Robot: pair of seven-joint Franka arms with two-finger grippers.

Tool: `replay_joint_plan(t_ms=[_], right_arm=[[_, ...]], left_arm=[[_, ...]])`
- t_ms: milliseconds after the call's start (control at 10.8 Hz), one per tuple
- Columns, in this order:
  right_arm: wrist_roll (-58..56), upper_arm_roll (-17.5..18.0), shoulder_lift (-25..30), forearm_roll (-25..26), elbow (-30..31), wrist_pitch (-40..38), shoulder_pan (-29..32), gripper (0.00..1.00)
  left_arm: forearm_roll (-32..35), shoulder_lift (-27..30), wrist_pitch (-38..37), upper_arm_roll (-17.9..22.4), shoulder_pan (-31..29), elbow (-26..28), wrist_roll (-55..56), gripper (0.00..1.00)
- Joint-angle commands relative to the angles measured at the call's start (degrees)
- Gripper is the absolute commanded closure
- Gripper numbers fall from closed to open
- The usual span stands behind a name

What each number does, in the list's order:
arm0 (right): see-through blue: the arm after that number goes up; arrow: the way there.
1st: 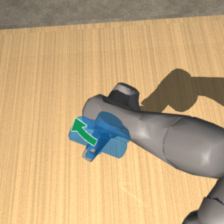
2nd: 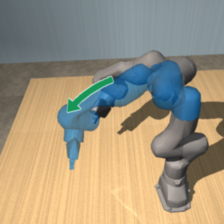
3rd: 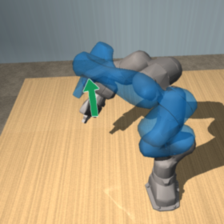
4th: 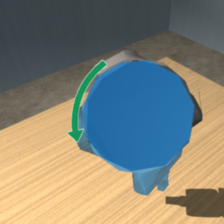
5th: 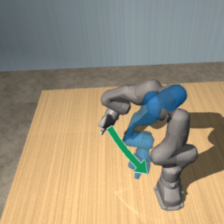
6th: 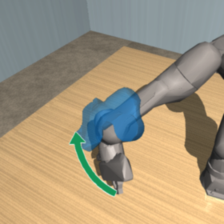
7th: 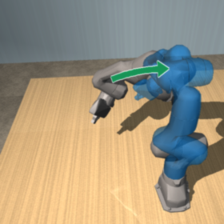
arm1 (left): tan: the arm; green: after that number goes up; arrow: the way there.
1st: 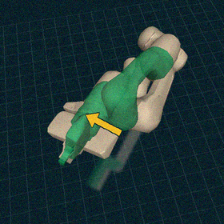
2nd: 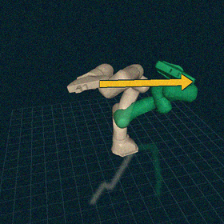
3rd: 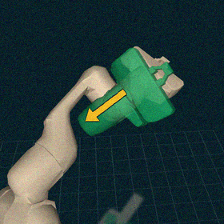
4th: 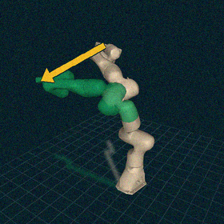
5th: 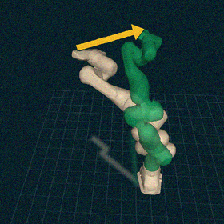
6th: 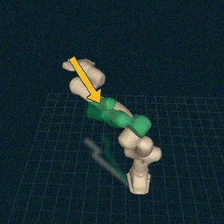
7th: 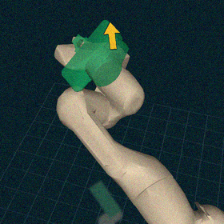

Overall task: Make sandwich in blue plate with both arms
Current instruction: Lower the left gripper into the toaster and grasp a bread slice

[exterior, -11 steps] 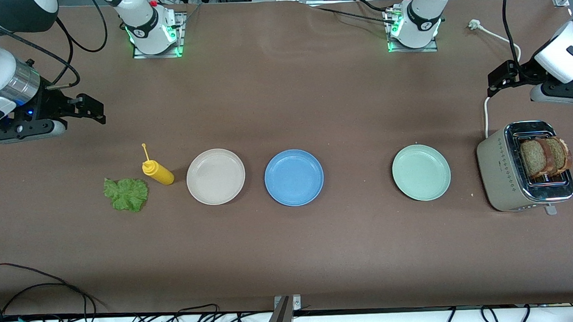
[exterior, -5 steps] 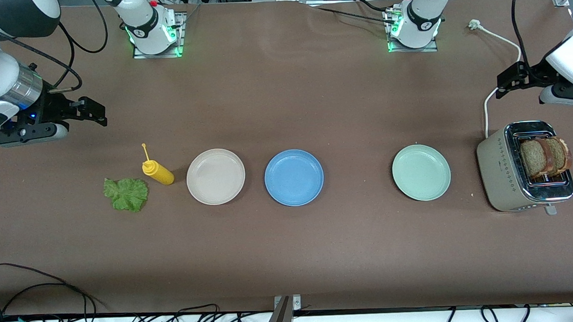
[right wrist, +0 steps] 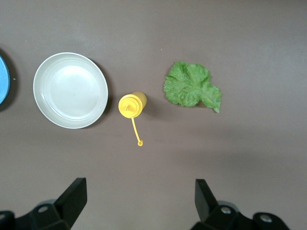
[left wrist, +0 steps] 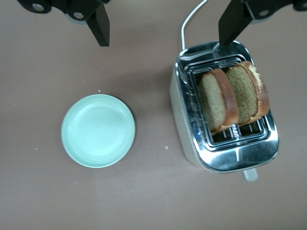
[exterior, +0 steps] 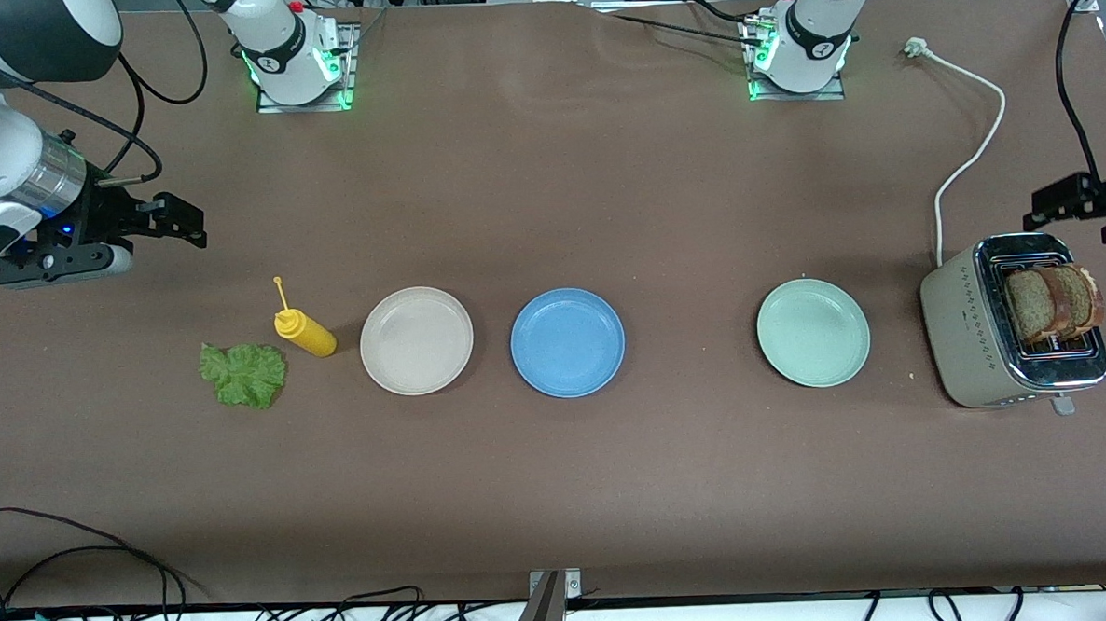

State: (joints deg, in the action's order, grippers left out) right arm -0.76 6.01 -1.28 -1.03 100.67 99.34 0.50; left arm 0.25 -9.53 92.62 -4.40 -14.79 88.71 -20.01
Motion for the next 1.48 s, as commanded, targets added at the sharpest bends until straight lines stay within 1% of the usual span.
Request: replay_joint_plan(t_ms=[0,185,370,648,740,1203,1296,1388], right_arm=[[0.2,0.1,0.3,1.1,0.7,1.0,-0.1,0.0],[0.2,0.1,0.3,1.1,0.7,1.2,-0.1,0.0],[0.2,0.1,0.3,1.1,0.7,1.2,-0.1,0.0],[0.2,0.1,0.3,1.1,0.7,1.2,-0.1,0.0],[0.2,0.1,0.3,1.1,0.7,1.2,-0.1,0.0],[0.2,0.1,0.3,1.1,1.2,1.3,0.0,0.0],[0.2,0.1,0.3,1.1,1.2,1.3,0.0,0.0],[0.2,0.1,0.3,1.1,1.2,1.3,0.0,0.0]], left_arm=[[-1.3,-10.4,2.6,-0.4,-4.5,-7.4,-1.5,0.0],[-1.1,-13.6,7.3,-0.4,-5.9,-7.1,-1.4,0.0],[-0.8,-15.6,9.9,-0.4,-7.4,-6.7,-1.5,0.0],[-0.7,-17.1,10.3,-0.4,-7.9,-5.4,-0.7,0.0],[-0.7,-17.0,10.2,-0.4,-7.6,-3.7,0.0,0.0],[-0.7,-16.5,9.4,-0.6,-7.6,-0.7,2.3,0.0],[-0.6,-16.5,9.3,-0.7,-7.5,-0.7,2.3,0.08],[-0.6,-16.7,9.3,-0.7,-7.5,-0.7,2.3,0.26]])
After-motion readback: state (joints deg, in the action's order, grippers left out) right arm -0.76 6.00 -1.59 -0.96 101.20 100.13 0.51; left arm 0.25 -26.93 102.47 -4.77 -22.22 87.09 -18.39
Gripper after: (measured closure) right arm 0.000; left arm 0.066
